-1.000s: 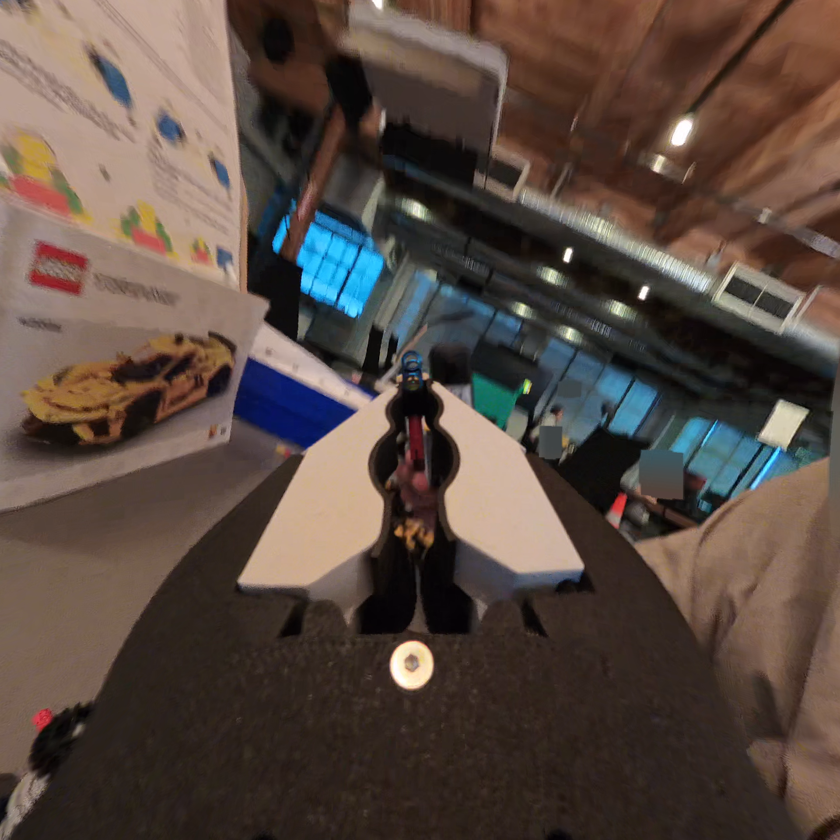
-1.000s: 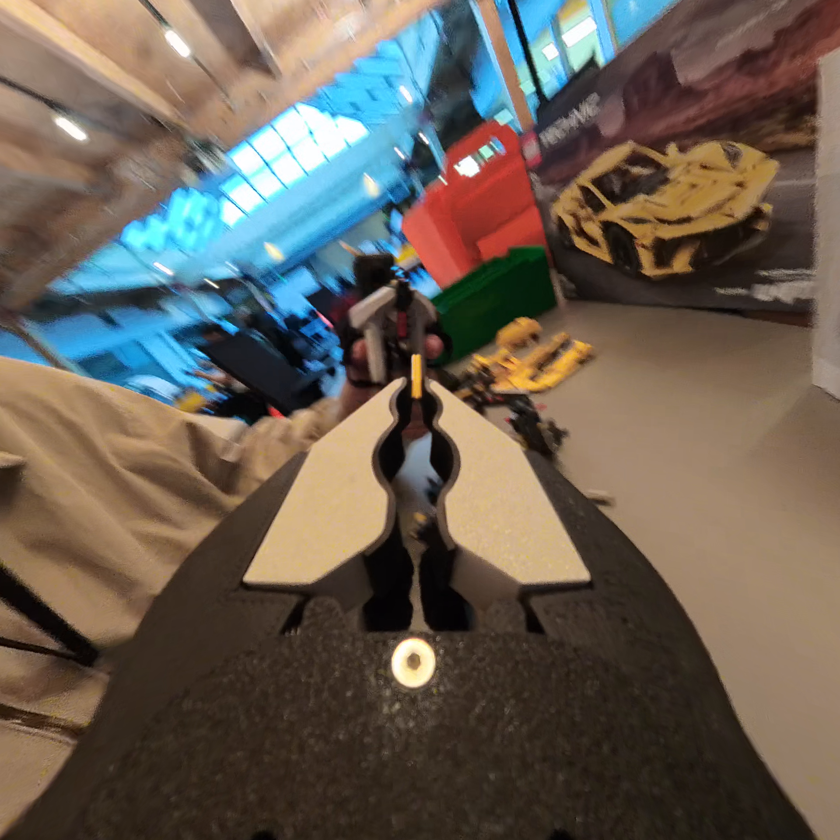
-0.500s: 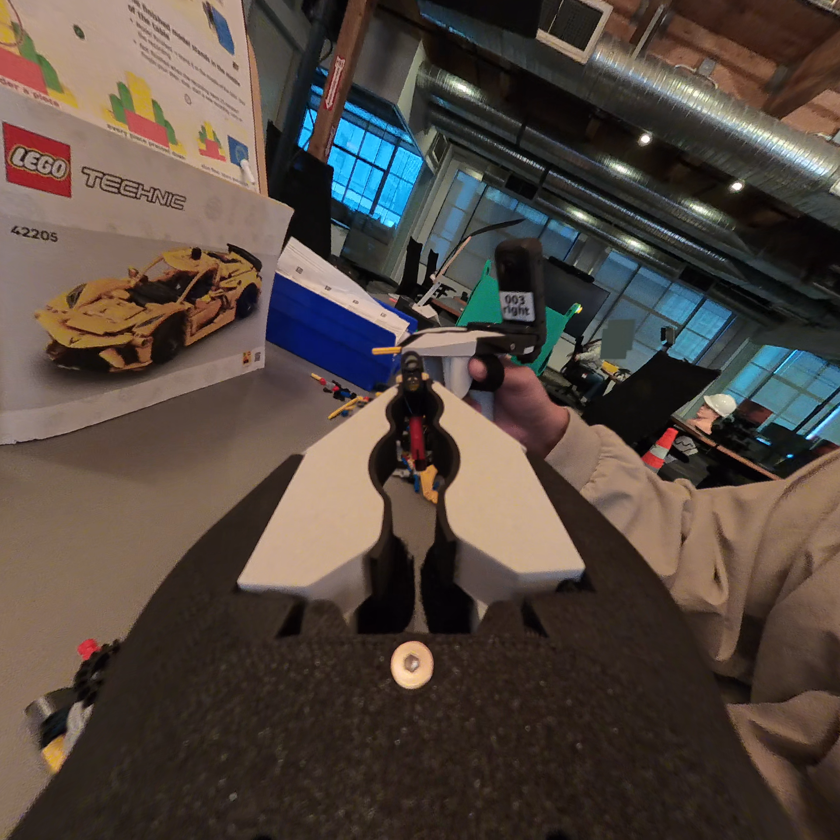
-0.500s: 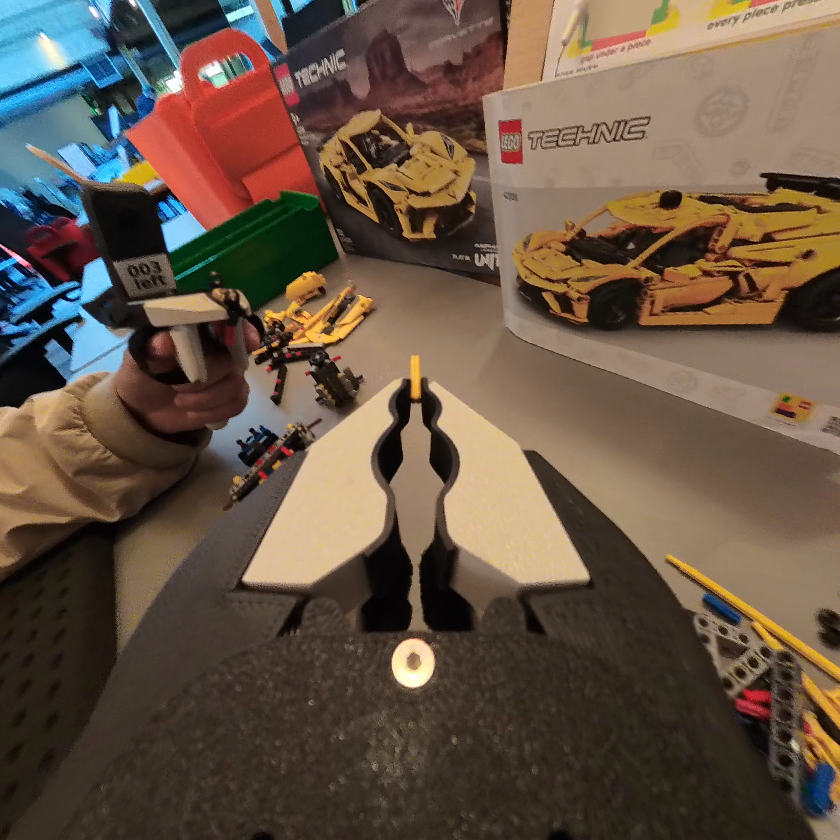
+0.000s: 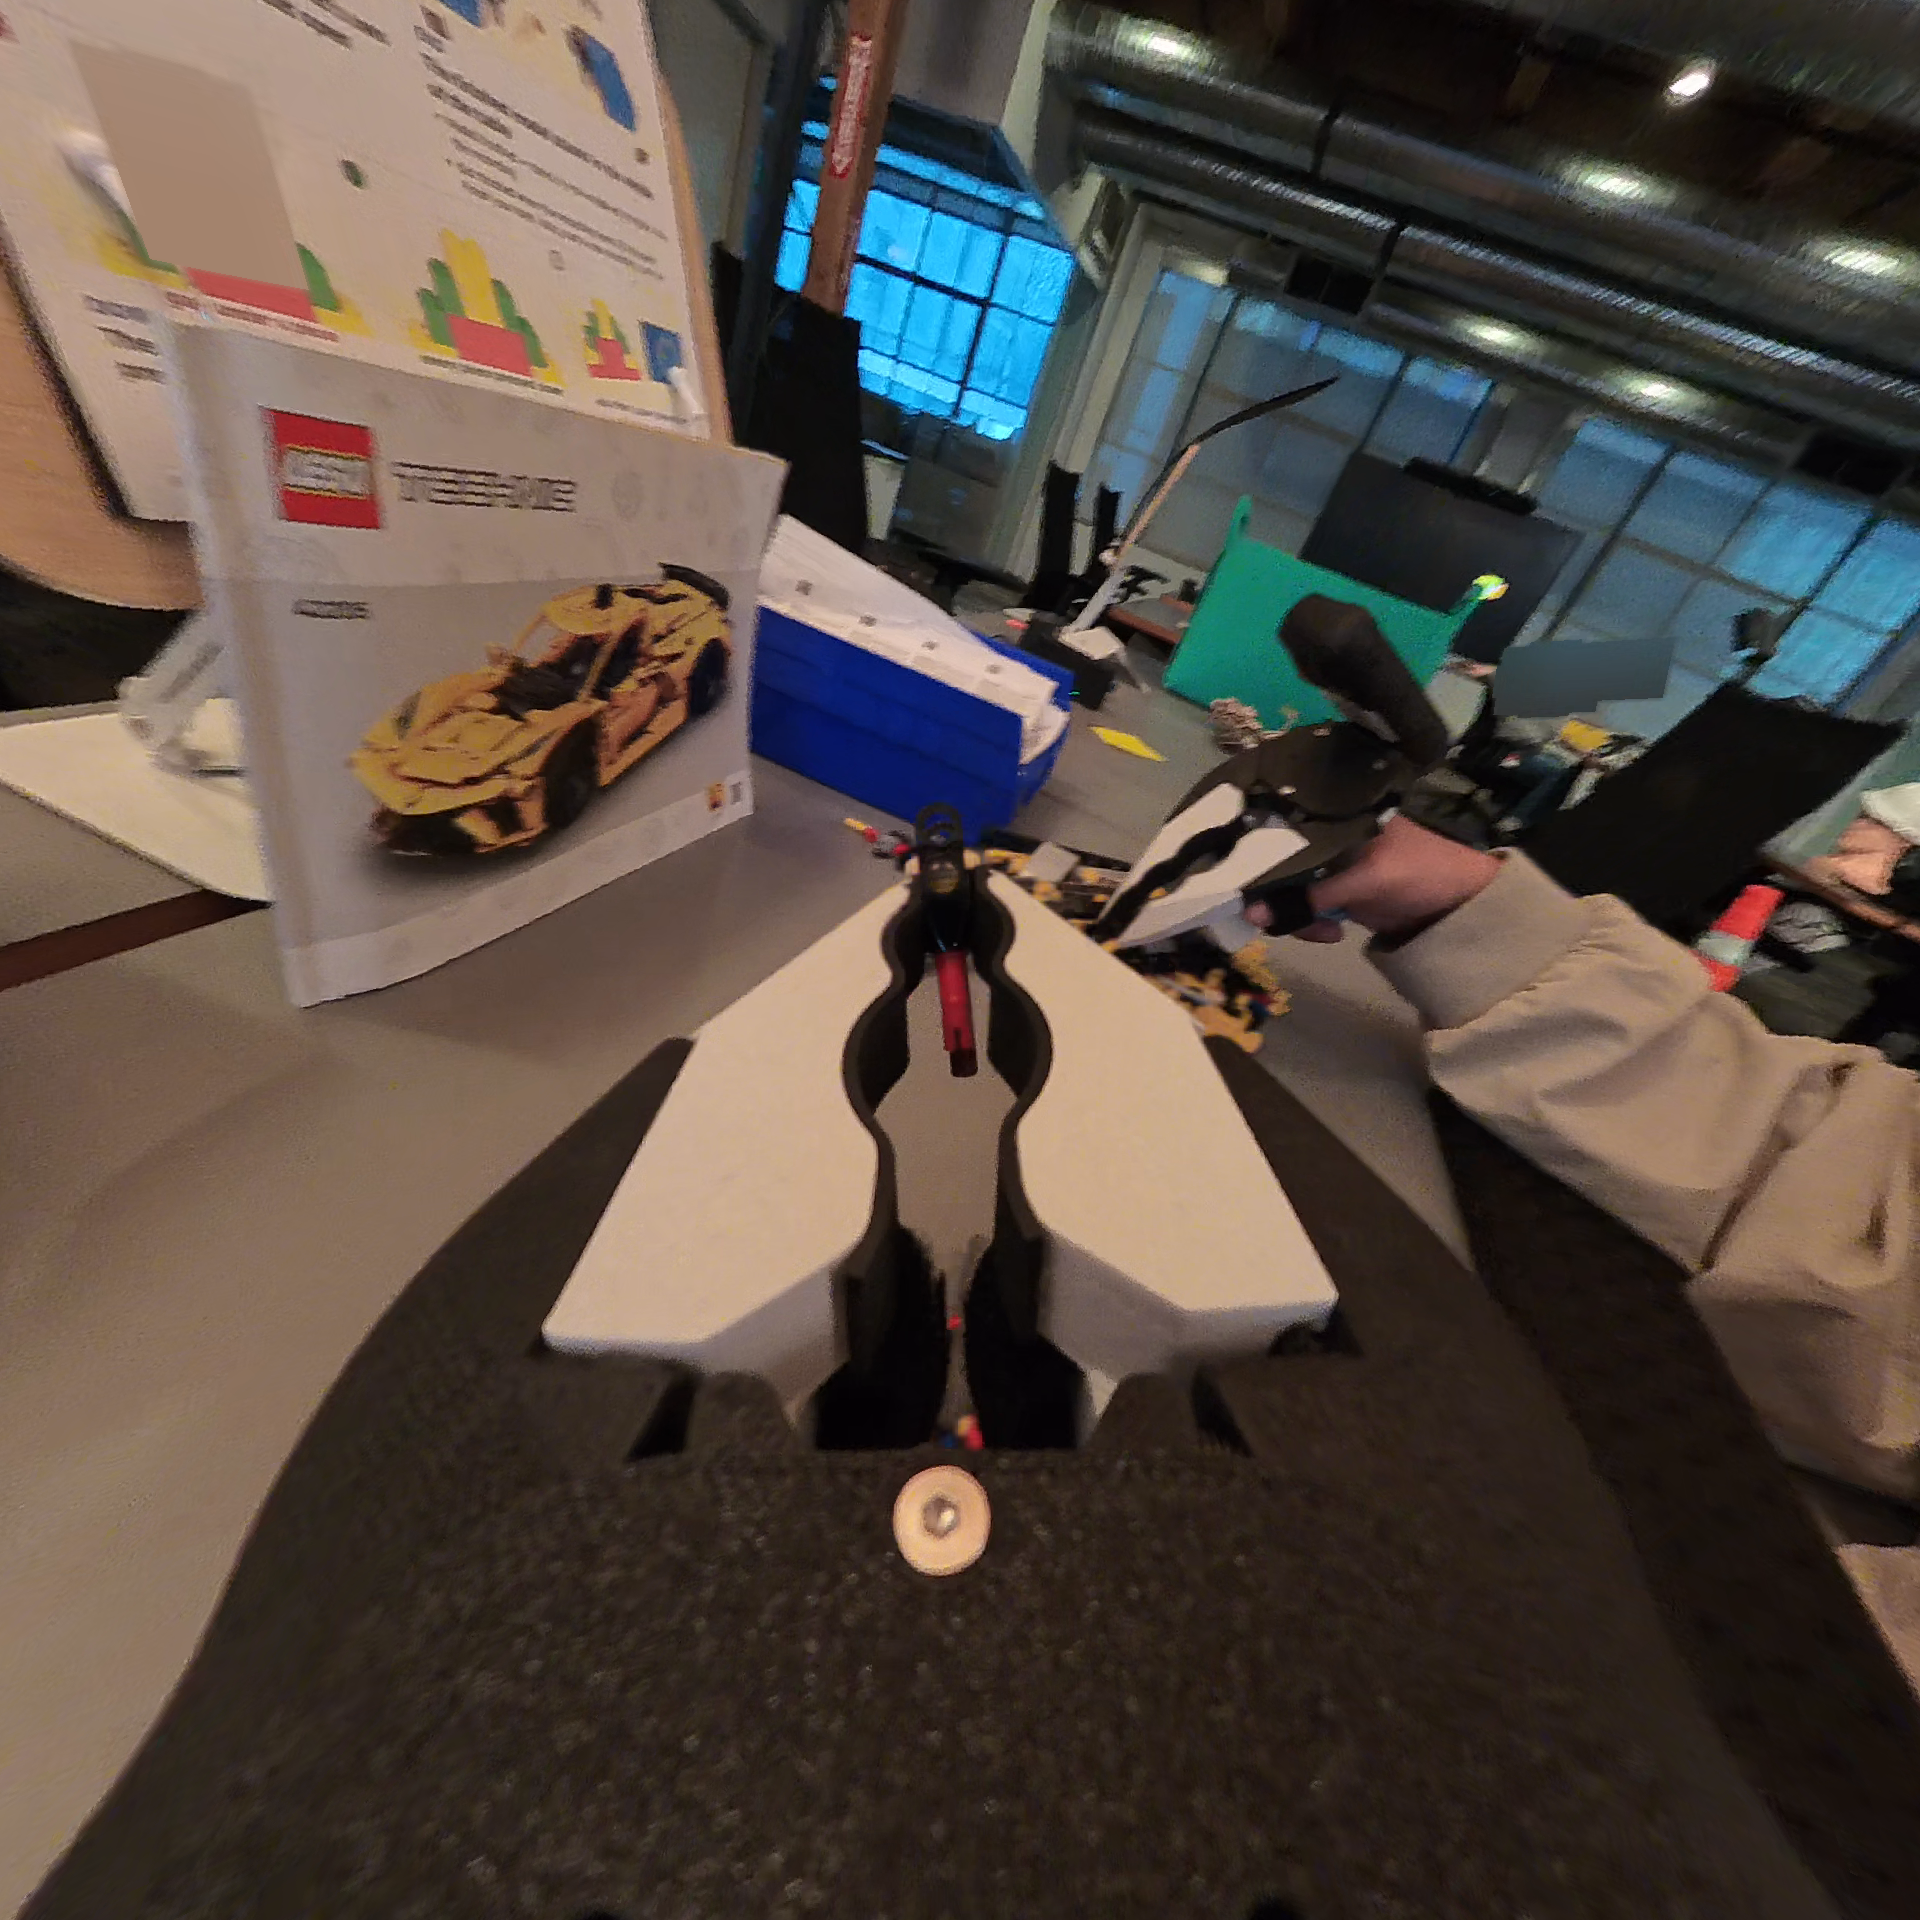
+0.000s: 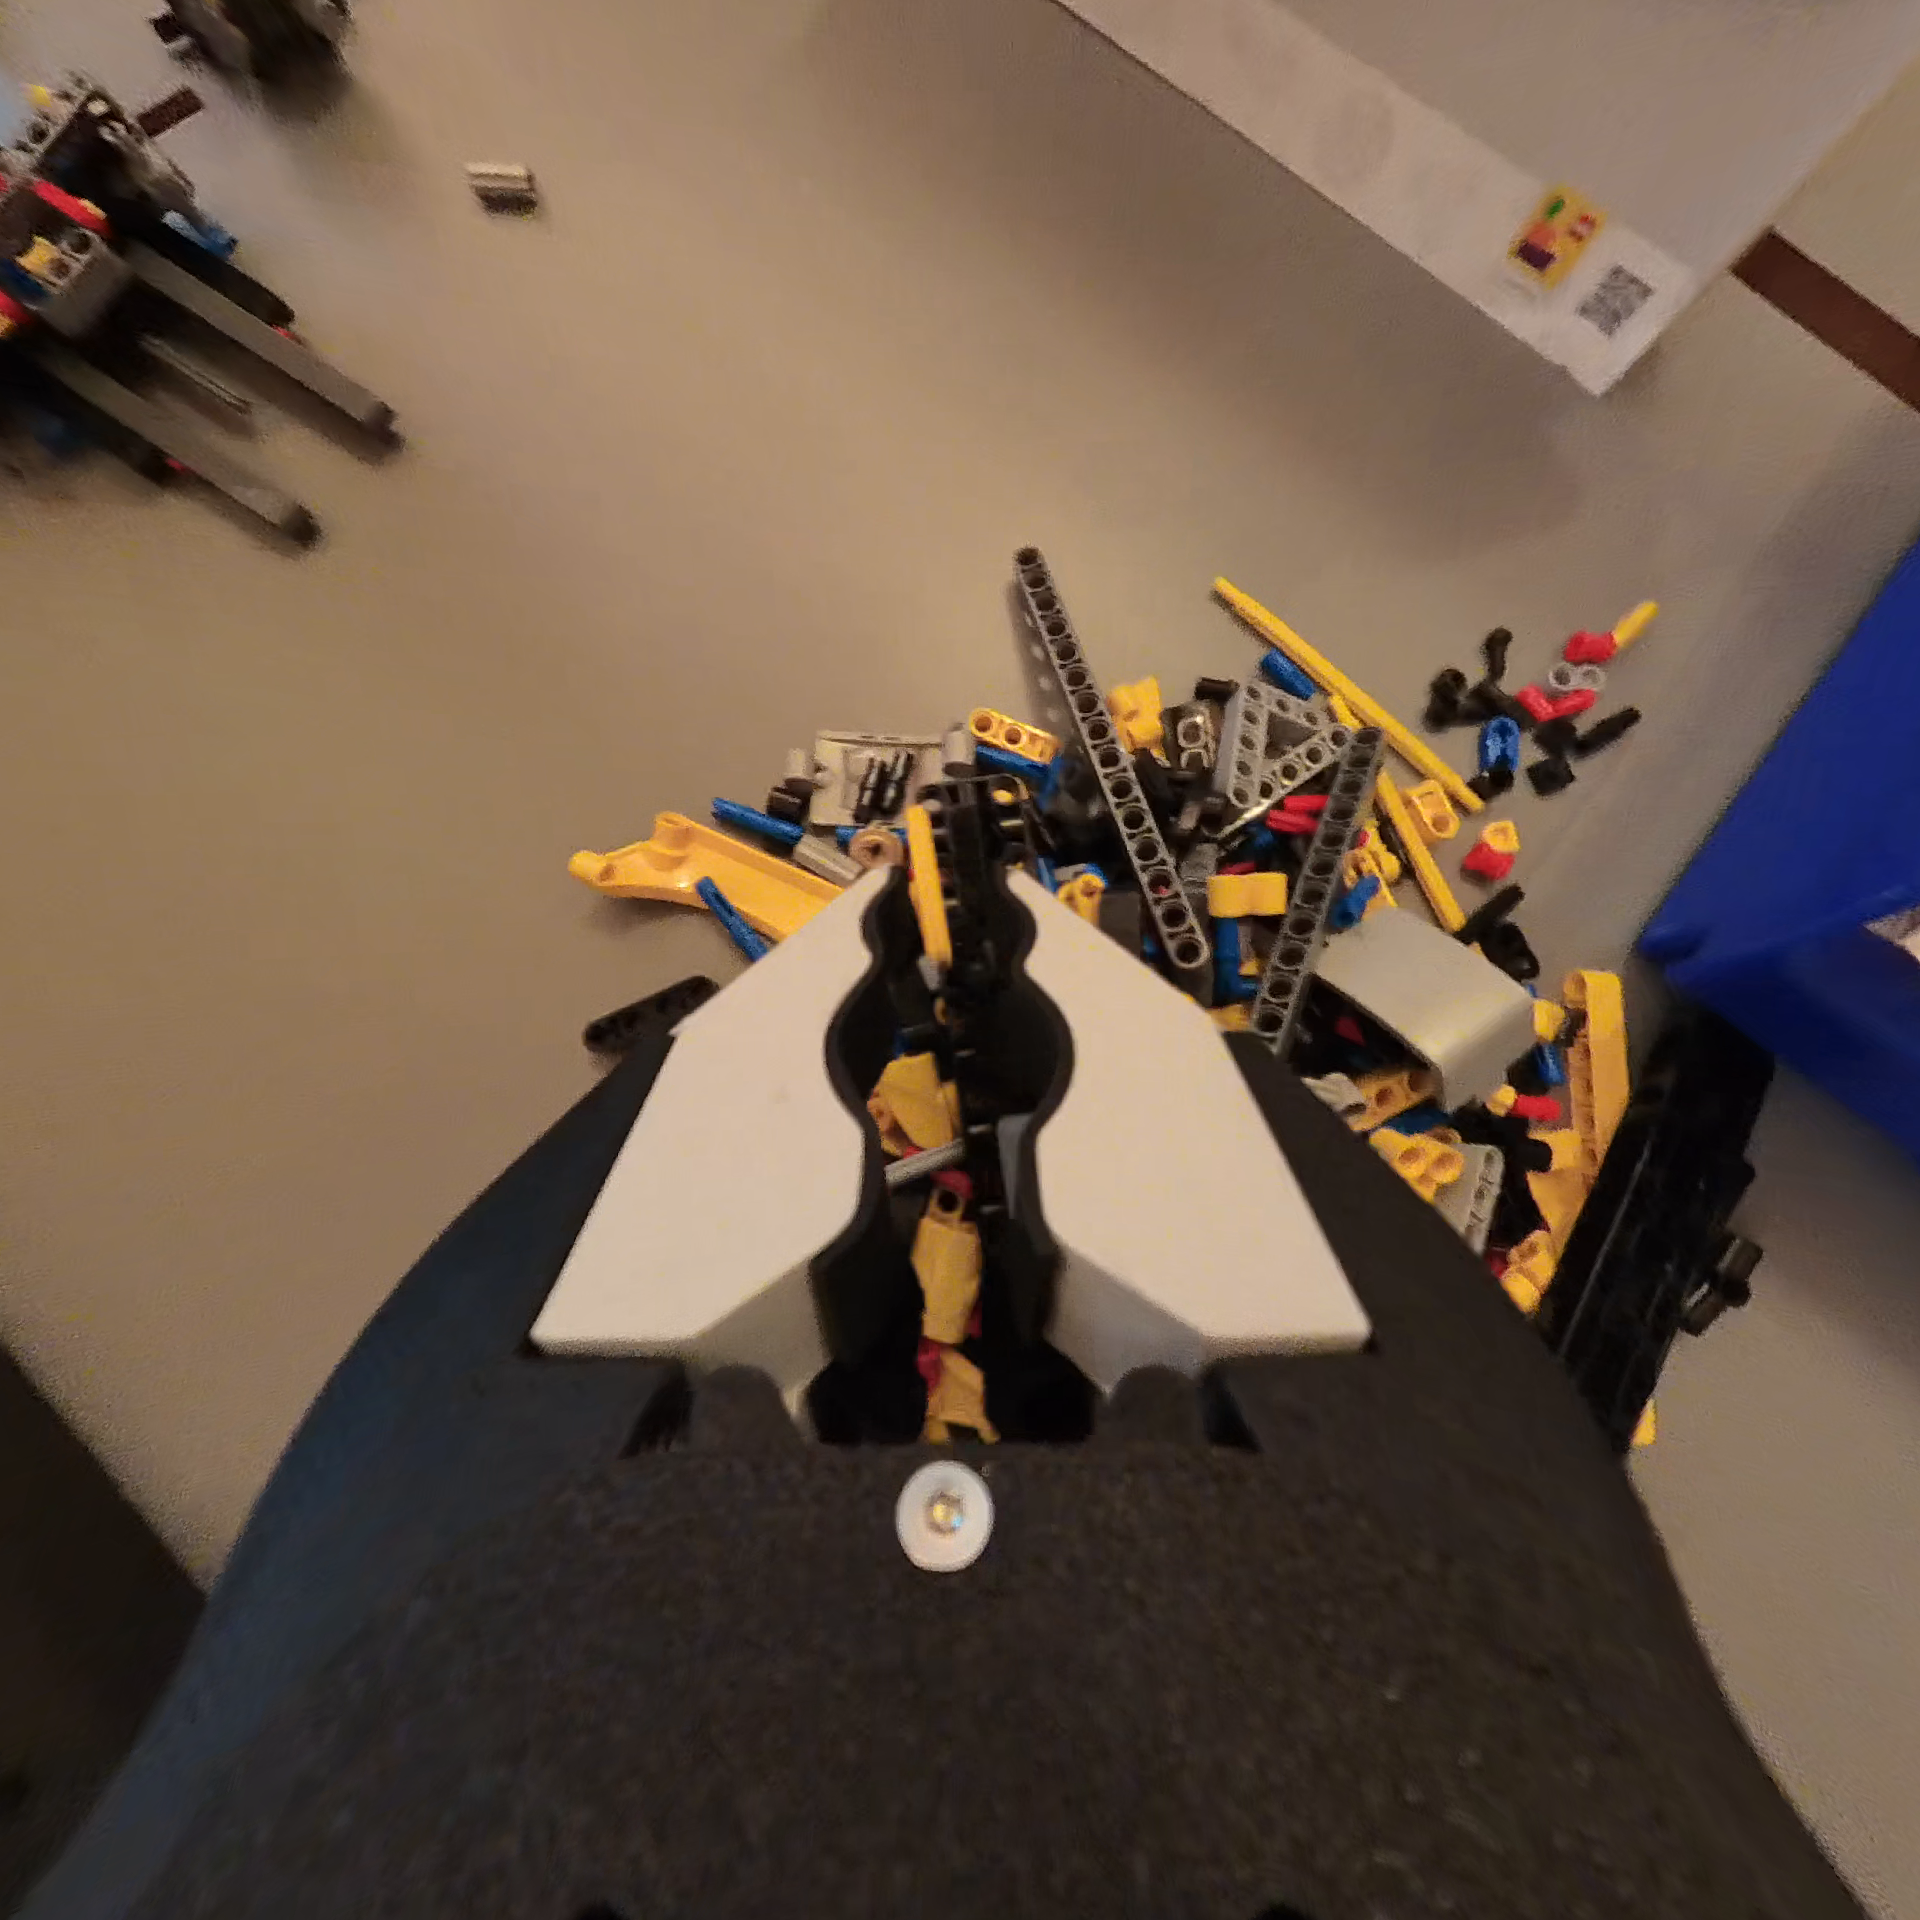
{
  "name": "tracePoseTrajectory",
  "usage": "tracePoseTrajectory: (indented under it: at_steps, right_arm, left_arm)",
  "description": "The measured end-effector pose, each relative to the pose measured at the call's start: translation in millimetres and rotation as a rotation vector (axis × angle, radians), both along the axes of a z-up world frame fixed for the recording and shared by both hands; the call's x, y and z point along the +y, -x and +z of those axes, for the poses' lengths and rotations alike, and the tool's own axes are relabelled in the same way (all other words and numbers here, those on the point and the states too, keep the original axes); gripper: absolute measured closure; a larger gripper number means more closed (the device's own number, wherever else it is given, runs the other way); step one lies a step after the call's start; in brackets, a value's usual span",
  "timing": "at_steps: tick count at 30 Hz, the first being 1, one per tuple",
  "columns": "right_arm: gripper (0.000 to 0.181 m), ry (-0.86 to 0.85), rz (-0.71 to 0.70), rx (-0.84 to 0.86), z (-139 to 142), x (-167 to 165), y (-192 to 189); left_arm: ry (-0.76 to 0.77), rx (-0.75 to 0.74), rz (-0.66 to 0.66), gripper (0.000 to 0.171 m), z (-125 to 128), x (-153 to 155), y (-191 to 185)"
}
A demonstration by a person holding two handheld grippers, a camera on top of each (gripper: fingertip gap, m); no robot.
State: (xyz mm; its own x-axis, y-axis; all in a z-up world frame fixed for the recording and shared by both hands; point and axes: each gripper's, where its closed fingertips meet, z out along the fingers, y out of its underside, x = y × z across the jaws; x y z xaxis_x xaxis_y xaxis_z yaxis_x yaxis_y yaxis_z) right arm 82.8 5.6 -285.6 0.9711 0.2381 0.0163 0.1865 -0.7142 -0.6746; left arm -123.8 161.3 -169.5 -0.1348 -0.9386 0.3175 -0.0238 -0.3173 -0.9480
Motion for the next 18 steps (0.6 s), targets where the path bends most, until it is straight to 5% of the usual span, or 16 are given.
tracePoseTrajectory:
  at_steps: [3,6,11,15,18]
  right_arm:
    - [0.159,-0.039,-0.011,0.001,13.7,8.7,-4.0]
    - [0.157,-0.147,0.033,-0.011,57.9,39.1,7.0]
    - [0.152,-0.399,0.267,0.013,127.2,151.1,106.2]
    - [0.153,-0.305,0.379,0.069,88.8,231.7,182.8]
    - [0.152,-0.17,0.41,0.154,46.3,245.3,206.8]
  left_arm:
    - [-0.022,0.006,0.104,0.164,2.8,34.6,17.0]
    - [-0.02,-0.013,0.241,0.164,10.9,78.3,44.9]
    - [-0.041,0.017,0.599,0.164,17.2,165.7,120.9]
    - [0.003,0.161,0.776,0.164,-7.6,209.9,175.3]
    - [0.077,0.272,0.635,0.164,-33.8,196.5,161.8]
